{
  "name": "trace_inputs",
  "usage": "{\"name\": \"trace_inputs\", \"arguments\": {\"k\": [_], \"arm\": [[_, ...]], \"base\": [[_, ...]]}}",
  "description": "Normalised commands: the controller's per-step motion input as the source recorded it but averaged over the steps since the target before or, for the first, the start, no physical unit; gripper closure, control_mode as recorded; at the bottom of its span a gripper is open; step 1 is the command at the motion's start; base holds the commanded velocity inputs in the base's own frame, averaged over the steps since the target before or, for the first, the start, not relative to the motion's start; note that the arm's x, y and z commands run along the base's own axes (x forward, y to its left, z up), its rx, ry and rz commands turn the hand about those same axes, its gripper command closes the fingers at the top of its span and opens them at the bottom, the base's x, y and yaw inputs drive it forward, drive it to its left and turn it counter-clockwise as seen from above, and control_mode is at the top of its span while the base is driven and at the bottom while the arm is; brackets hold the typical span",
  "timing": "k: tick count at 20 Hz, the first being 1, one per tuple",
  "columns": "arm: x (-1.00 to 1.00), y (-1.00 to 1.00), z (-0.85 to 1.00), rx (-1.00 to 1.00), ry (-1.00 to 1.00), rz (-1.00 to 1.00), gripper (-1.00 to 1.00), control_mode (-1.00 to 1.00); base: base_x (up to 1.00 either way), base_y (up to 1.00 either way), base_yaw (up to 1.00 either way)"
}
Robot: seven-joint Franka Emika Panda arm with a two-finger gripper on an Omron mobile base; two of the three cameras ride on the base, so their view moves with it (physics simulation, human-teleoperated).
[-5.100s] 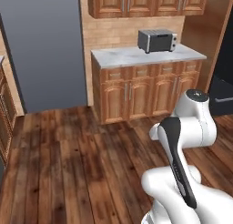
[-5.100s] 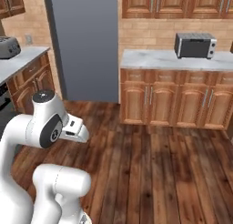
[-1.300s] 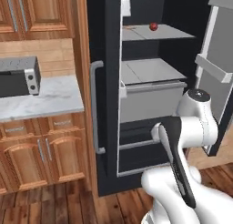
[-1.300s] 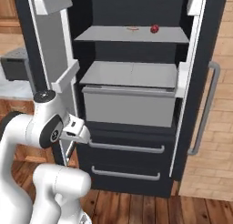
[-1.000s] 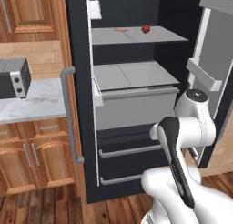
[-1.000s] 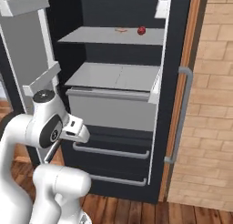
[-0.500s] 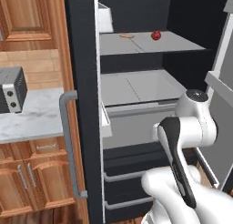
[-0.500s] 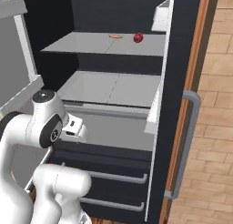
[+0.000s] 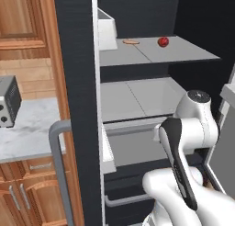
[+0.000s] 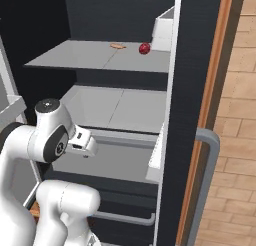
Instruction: Pick the tangerine and mango from the fridge and place them on the plate next to the blender to make a fruit smoothie.
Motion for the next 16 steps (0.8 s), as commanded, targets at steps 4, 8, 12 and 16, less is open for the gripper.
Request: {"name": "trace_inputs", "arguments": {"k": [4, 8, 12, 16], "arm": [[0.0, 0.0, 0.0, 0.0, 0.0, 0.0, -1.0, 1.0], [-0.08, -0.08, 0.21, -0.02, -0.15, 0.0, -1.0, -1.0], [-0.54, -0.15, 0.79, -0.1, -0.54, 0.0, -1.0, -1.0], [-0.6, -0.01, 0.98, -0.14, -0.59, 0.0, -1.0, -1.0]], "base": [[0.64, -0.12, 0.0], [0.09, -0.04, 0.01], [0.0, 0.0, 0.0], [0.0, 0.0, 0.0]]}}
